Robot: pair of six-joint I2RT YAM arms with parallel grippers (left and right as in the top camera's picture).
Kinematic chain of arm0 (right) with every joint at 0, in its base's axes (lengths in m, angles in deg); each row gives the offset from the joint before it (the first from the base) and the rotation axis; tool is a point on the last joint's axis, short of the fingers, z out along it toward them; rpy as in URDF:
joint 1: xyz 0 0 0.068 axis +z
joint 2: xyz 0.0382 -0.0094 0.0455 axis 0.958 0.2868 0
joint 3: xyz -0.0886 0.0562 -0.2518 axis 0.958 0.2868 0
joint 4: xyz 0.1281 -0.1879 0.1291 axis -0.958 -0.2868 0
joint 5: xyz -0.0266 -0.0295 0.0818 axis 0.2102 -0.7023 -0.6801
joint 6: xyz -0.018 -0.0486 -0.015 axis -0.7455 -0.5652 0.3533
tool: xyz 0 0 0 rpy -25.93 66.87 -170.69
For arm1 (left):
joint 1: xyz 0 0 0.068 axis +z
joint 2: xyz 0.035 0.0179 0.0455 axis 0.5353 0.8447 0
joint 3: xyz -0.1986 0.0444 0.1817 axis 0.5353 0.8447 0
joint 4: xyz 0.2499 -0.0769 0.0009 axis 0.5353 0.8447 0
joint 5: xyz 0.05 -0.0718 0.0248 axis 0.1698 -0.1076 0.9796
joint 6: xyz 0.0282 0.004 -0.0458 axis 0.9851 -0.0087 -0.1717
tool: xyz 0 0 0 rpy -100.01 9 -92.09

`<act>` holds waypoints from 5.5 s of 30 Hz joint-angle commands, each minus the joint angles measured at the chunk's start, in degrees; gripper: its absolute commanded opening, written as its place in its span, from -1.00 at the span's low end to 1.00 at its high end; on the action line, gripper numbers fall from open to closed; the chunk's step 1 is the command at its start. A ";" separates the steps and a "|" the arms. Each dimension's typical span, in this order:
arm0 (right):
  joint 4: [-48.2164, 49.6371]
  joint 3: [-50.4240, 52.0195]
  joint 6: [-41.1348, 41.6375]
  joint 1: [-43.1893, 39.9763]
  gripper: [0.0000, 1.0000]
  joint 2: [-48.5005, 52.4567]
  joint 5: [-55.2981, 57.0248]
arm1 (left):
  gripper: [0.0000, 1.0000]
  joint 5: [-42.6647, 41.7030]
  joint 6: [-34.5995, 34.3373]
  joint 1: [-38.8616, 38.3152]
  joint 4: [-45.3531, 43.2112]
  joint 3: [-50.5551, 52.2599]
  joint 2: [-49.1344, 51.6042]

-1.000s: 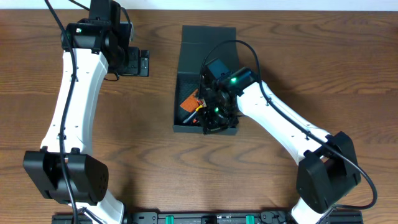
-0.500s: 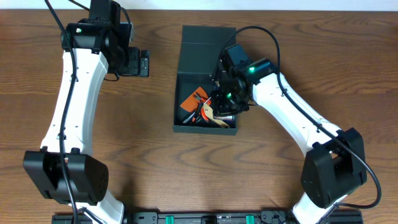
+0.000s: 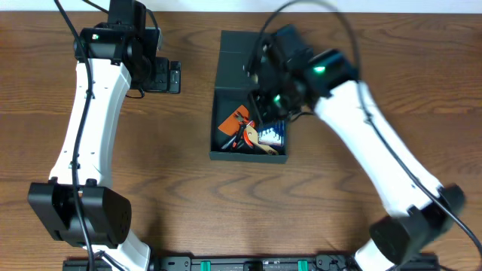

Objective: Pack container

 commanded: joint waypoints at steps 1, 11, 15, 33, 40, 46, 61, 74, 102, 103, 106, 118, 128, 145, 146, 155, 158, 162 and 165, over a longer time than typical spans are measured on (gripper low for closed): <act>-3.32 -4.48 -7.04 2.29 -0.98 -2.62 -2.60 | 0.97 0.50 -0.24 0.20 0.11 -0.68 -0.20; -6.91 0.70 -19.06 13.22 -0.98 1.66 4.68 | 0.97 0.50 -0.26 0.20 0.22 -0.68 -0.20; -6.88 3.63 -20.98 14.97 -0.98 4.59 7.37 | 0.97 0.50 -0.24 0.20 0.42 -0.68 -0.20; -1.46 5.51 -23.56 13.05 -0.98 15.82 12.66 | 0.97 0.52 -0.24 0.20 0.37 -0.68 -0.20; -0.42 5.49 -20.81 7.45 -0.98 15.82 16.55 | 0.97 0.52 -0.24 0.20 0.37 -0.68 -0.20; -0.20 5.49 -19.47 2.56 -0.98 15.82 16.55 | 0.97 0.52 -0.24 0.20 0.37 -0.68 -0.20; -3.43 2.64 -16.83 3.08 -0.98 9.81 8.94 | 0.97 0.52 -0.22 0.20 0.57 -0.68 -0.20; -5.11 -8.50 -16.70 7.06 -0.98 1.01 5.22 | 0.97 0.50 -0.26 0.20 0.57 -0.68 -0.20; -7.69 -7.32 -20.65 5.60 -0.98 18.18 8.04 | 0.97 0.50 -0.26 0.20 0.98 -0.68 -0.20; -7.63 -7.32 -20.65 4.96 -0.98 18.21 8.20 | 0.97 0.50 -0.26 0.20 0.98 -0.68 -0.20; -7.34 -7.32 -20.65 2.78 -0.98 18.21 9.14 | 0.97 0.50 -0.26 0.20 0.98 -0.68 -0.20; -6.64 -7.30 -20.39 -2.56 -0.97 23.91 10.58 | 0.97 0.52 -0.26 0.20 0.98 -0.68 -0.20; -6.95 -7.37 -18.43 -2.43 -0.98 25.11 12.33 | 0.97 1.86 -0.24 0.20 1.01 -0.68 -0.20; -16.26 -12.46 -12.46 -2.25 -0.98 -3.15 2.47 | 0.97 1.95 -0.28 0.20 0.76 -0.68 -0.20; -18.34 -12.46 -12.31 -1.84 -0.98 -3.69 -0.07 | 0.97 1.95 -0.28 0.20 0.79 -0.68 -0.20; -23.58 -3.85 -9.68 4.42 -0.98 -3.96 -0.44 | 0.97 1.92 -0.31 0.20 1.01 -0.68 -0.20; -22.38 2.43 -11.47 6.67 -0.98 -3.96 -0.37 | 0.97 1.92 -0.28 0.20 1.18 -0.68 -0.20; -16.35 10.27 -12.72 7.85 -0.98 -3.96 -0.39 | 0.97 1.95 -0.28 0.20 1.11 -0.68 -0.20; -11.82 16.00 -14.27 7.85 -0.98 -3.69 -1.18 | 0.97 1.95 -0.26 0.20 1.01 -0.68 -0.20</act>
